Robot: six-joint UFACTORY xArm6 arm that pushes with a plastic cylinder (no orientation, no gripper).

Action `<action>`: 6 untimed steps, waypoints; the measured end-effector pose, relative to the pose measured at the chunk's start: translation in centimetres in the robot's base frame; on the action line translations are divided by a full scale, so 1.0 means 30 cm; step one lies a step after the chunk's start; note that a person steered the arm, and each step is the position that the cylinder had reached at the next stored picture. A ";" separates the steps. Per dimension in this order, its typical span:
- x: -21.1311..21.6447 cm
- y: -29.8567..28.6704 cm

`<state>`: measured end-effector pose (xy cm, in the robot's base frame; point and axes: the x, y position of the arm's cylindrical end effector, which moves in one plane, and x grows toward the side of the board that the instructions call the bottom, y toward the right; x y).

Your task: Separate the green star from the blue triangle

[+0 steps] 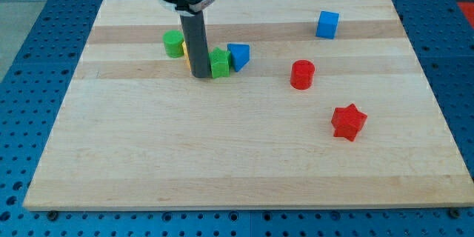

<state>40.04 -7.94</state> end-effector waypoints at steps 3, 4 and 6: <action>0.021 0.257; 0.001 0.257; -0.117 0.229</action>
